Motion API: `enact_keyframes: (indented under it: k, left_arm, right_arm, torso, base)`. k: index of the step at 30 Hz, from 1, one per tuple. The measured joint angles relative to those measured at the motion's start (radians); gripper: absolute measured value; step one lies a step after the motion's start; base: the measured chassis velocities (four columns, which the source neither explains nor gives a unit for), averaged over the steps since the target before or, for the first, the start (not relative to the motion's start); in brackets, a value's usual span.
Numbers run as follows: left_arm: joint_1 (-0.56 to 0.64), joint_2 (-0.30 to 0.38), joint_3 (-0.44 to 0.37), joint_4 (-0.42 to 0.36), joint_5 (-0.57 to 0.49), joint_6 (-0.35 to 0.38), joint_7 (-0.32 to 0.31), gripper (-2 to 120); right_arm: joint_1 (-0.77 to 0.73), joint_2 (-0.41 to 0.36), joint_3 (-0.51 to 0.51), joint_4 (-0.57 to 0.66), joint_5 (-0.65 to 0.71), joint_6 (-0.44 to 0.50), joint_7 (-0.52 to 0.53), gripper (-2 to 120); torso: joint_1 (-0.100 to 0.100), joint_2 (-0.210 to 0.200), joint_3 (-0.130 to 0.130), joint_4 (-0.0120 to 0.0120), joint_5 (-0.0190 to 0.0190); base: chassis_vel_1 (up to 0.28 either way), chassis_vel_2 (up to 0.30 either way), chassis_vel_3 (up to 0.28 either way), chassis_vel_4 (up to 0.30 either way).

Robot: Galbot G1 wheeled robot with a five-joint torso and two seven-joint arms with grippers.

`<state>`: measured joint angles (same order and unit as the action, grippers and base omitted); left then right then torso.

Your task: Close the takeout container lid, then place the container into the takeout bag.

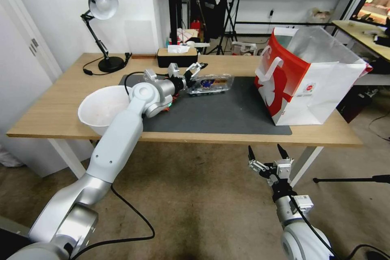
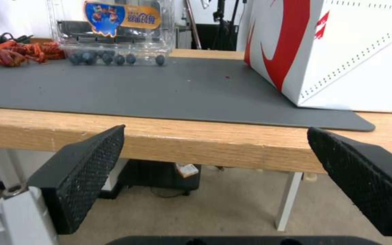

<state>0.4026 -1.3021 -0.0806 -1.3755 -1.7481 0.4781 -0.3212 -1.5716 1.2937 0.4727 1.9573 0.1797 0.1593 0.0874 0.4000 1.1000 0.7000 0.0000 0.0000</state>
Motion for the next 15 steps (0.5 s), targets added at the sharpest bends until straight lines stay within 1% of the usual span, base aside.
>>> enact_keyframes:
  k: [2, 4, 5, 9, 10, 12, 13, 14, 15]
  left_arm:
    - [-0.007, -0.003, 0.003, 0.01, 0.002, -0.005, 0.003, 100]
    - [-0.032, -0.012, 0.02, 0.045, 0.019, -0.024, 0.015, 100]
    - [-0.032, -0.012, 0.02, 0.045, 0.019, -0.024, 0.015, 100]
    - [-0.066, -0.026, 0.045, 0.098, 0.059, -0.061, 0.031, 100]
    - [-0.066, -0.026, 0.045, 0.098, 0.059, -0.061, 0.031, 100]
    - [-0.085, -0.028, 0.084, 0.134, 0.12, -0.105, 0.075, 100]
    - [-0.088, -0.027, 0.098, 0.145, 0.149, -0.119, 0.099, 100]
    - [-0.088, -0.027, 0.098, 0.145, 0.149, -0.119, 0.099, 100]
    - [-0.091, -0.027, 0.111, 0.157, 0.182, -0.129, 0.121, 100]
  right_arm:
    - [-0.001, 0.0, 0.0, 0.0, 0.0, 0.0, 0.0, 100]
    - [-0.001, 0.002, 0.001, 0.002, -0.001, 0.0, 0.0, 100]
    - [-0.001, 0.002, 0.001, 0.002, -0.001, 0.0, 0.0, 100]
    - [-0.002, 0.008, 0.001, 0.004, -0.004, 0.0, 0.0, 100]
    - [-0.002, 0.008, 0.001, 0.004, -0.004, 0.0, 0.0, 100]
    - [-0.005, 0.012, 0.001, 0.004, -0.006, 0.001, 0.0, 100]
    - [-0.005, 0.013, 0.002, 0.004, -0.006, 0.002, 0.0, 100]
    - [-0.005, 0.013, 0.002, 0.004, -0.006, 0.002, 0.0, 100]
    - [-0.005, 0.013, 0.002, 0.004, -0.006, 0.002, -0.001, 100]
  torso:
    - [0.0, 0.0, 0.0, -0.0001, 0.0]
    - [0.0, 0.0, 0.0, -0.0001, 0.0]
    - [0.0, 0.0, 0.0, -0.0001, 0.0]
    - [0.0, 0.0, 0.0, -0.0001, 0.0]
    - [0.0, 0.0, 0.0, -0.0001, 0.0]
    - [0.0, 0.0, 0.0, -0.0001, 0.0]
    - [0.0, 0.0, 0.0, -0.0001, 0.0]
    - [0.0, 0.0, 0.0, -0.0001, 0.0]
    - [0.0, 0.0, 0.0, 0.0, 0.0]
  base:
    - [0.0, 0.0, 0.0, 0.0]
    - [0.0, 0.0, 0.0, 0.0]
    - [0.0, 0.0, 0.0, 0.0]
    - [0.0, 0.0, 0.0, 0.0]
    - [0.0, 0.0, 0.0, 0.0]
    - [0.0, 0.0, 0.0, 0.0]
    - [0.0, 0.0, 0.0, 0.0]
    - [0.0, 0.0, 0.0, 0.0]
    - [0.0, 0.0, 0.0, 0.0]
